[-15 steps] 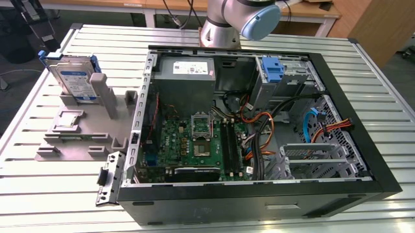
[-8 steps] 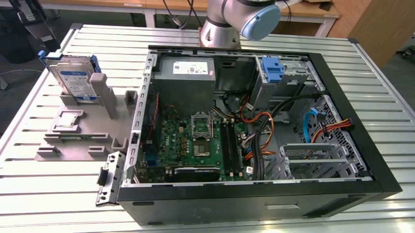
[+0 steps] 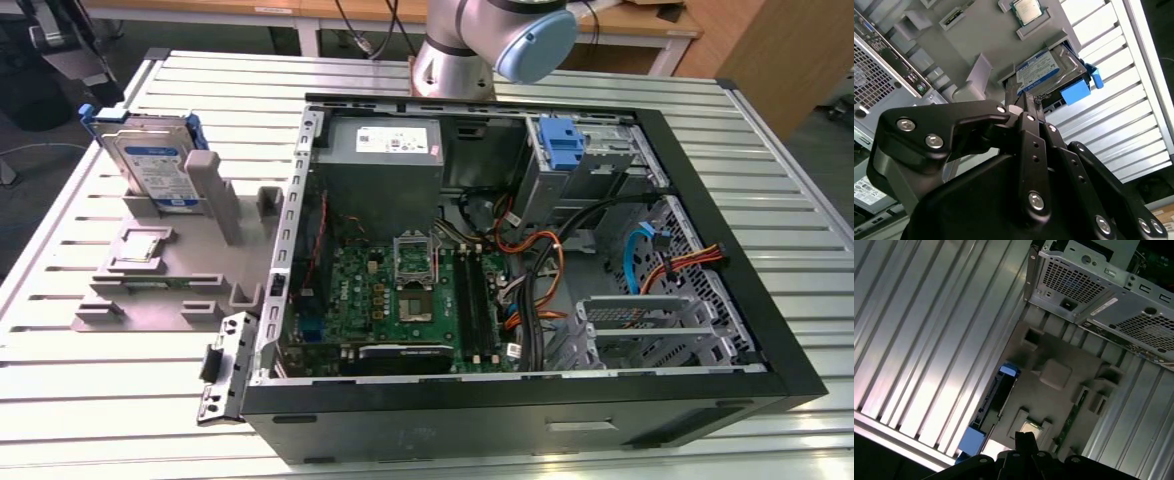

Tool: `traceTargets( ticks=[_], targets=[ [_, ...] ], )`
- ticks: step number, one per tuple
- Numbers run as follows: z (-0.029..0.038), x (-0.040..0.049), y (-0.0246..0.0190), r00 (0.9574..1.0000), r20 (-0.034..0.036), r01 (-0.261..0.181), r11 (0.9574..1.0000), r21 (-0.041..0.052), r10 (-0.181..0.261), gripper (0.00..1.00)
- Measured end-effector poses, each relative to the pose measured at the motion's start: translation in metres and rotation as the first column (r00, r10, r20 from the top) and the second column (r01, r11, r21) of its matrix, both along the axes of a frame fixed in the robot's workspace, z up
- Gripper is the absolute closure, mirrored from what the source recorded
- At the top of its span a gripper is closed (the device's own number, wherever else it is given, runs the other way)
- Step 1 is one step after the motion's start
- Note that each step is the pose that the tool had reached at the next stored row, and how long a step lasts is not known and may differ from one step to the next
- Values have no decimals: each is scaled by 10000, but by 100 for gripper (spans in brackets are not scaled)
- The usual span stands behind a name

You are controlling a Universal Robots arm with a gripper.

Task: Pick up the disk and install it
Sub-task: 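Pick up the disk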

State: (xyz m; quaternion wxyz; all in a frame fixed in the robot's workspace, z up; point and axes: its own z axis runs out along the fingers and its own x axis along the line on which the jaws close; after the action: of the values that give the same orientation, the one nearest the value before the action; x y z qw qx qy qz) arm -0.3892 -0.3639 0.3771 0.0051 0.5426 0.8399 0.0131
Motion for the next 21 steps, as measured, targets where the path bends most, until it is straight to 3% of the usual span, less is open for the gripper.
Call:
traceTargets(
  ticks=[4,9,18,21],
  targets=[
    [-2,0,0,9988,-15,493,9988,0,-493,90],
    [-4,0,0,9930,-28,1184,9930,-2,-1184,90],
    [-9,-2,4,9720,-36,2348,9721,-4,-2348,90],
    [-11,-5,5,9624,-37,2715,9624,-6,-2715,90]
  ],
)
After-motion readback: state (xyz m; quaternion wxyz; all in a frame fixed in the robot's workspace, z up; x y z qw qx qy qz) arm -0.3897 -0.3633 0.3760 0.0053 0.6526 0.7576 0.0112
